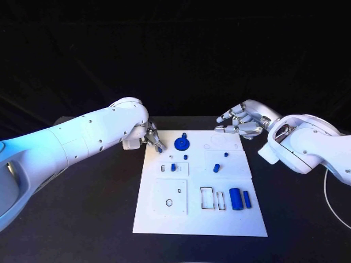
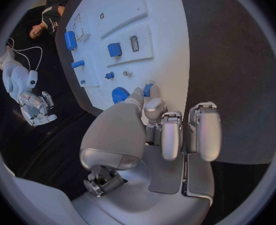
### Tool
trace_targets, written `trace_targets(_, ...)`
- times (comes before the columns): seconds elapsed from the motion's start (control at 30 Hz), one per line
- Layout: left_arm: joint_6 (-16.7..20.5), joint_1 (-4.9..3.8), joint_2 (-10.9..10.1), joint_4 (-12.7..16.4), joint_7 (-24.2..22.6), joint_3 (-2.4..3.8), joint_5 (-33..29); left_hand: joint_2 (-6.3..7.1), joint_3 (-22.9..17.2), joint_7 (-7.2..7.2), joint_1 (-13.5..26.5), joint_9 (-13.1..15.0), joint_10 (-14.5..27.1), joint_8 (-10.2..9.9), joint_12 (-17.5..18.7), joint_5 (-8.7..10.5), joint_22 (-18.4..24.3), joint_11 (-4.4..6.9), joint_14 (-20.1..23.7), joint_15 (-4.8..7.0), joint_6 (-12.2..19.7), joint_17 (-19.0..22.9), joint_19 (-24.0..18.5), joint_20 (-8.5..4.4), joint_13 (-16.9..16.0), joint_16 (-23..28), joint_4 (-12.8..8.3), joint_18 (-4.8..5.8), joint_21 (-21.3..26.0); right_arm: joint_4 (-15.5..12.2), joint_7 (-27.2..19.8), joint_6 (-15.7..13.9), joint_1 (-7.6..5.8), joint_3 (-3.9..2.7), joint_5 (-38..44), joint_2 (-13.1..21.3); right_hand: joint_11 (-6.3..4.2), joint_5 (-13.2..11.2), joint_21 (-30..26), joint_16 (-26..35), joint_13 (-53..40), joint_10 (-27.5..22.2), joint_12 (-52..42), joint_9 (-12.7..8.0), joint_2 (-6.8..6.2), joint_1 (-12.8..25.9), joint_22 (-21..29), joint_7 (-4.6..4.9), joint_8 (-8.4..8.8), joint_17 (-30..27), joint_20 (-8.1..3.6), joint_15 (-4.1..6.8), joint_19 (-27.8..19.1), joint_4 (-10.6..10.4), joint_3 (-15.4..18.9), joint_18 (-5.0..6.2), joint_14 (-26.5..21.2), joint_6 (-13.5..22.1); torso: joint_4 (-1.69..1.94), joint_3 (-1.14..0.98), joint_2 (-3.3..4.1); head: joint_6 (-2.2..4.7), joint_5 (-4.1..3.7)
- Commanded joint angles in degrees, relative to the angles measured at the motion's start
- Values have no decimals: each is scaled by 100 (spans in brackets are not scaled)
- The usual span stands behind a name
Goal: Assemble the parts on the task board
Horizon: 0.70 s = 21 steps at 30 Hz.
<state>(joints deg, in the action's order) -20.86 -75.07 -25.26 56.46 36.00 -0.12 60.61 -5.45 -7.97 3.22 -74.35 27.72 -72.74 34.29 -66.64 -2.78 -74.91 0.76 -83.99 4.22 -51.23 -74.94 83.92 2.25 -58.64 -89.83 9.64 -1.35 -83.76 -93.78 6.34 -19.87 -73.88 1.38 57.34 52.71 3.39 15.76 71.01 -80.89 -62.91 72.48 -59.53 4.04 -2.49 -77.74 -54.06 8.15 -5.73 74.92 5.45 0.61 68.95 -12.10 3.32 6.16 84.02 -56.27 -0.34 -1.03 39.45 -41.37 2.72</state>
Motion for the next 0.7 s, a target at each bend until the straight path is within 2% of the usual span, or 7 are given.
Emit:
trace_targets(0.03, 196, 3, 5, 2, -90, 1, -85, -92, -288, -29, -272, 57, 12, 62, 71, -27, -805, 41, -601, 40, 50, -1506, 244, -50, 41, -17, -197, -70, 30, 6, -61, 111, 3, -1, 9, -10, -14, 20, -15, 18, 5, -19, 22, 0, 58, 1, 5, 7, -40, 8, -9, 33, -50, -5, 16, 112, 264, 35, 1, 0, -2, -4, 5)
trace_targets(0.17, 216, 4, -9, 26, -92, 1, -92, -31, -756, -11, -366, 139, 38, 146, 138, -31, -808, 32, -601, 35, 120, -1506, 241, -56, 100, -17, -379, -69, 38, 11, -60, 121, 3, 0, 9, -12, -14, 20, -15, 18, 5, -19, 22, 0, 58, 1, 5, 7, -40, 8, -9, 33, -50, -5, 16, 112, 264, 35, 2, 1, -1, -19, 1)
trace_targets(0.27, 243, 4, -26, 52, -101, 1, -94, 151, -1309, 20, -182, 252, 26, 260, 166, -41, -817, 32, -601, 18, 183, -1506, 243, -53, 131, -17, -442, -70, 43, 13, -56, 132, 3, 0, 9, -12, -14, 20, -15, 18, 5, -19, 22, 0, 58, 1, 5, 7, -40, 8, -9, 33, -50, -5, 16, 112, 264, 35, 2, 3, -2, -20, 2)
trace_targets(0.43, 330, 4, -113, 177, -108, 0, -184, 349, -1913, 3, 23, 359, -7, 370, 152, -22, -834, 27, -601, 18, 222, -1506, 250, -48, 123, -17, -536, -68, 42, 17, -49, 150, 4, 0, 9, -12, -14, 20, -15, 18, 5, -19, 22, 0, 58, 1, 5, 7, -40, 8, -9, 33, -50, -5, 16, 112, 264, 35, 0, 0, -2, -23, 5)
trace_targets(0.53, 408, 4, -239, 368, -97, -1, -328, 486, -2302, 3, 194, 426, -40, 440, 134, -15, -842, 44, -601, 26, 234, -1506, 253, -42, 109, -17, -597, -65, 44, 17, -43, 162, 4, 1, 9, -10, -14, 27, -27, 22, -1, -13, 12, 0, 62, -1, 23, 6, -43, 5, -9, 33, -60, -9, 20, 115, 263, 32, -1, -2, -5, -25, 14)
trace_targets(0.6, 506, 4, -385, 609, -81, -3, -444, 568, -2553, -11, 319, 470, -67, 487, 116, -25, -857, 35, -601, 24, 236, -1506, 260, -53, 93, -17, -639, -64, 36, 17, -40, 169, 4, 1, 10, -6, -14, 27, -27, 22, -1, -13, 12, 0, 62, -1, 23, 6, -43, 5, -9, 33, -60, -9, 20, 115, 263, 32, 2, -2, -8, -51, 55)
trace_targets(0.7, 684, 7, -548, 908, -96, -8, -511, 644, -2756, -17, 419, 506, -100, 524, 86, -28, -891, 37, -601, 30, 237, -1506, 279, -60, 62, -17, -694, -56, 8, 14, -35, 175, 4, 2, 10, 4, -14, 27, -27, 22, -1, -13, 12, 0, 62, -1, 23, 6, -43, 5, -9, 33, -60, -9, 20, 115, 263, 32, 18, 0, -10, -58, 33)
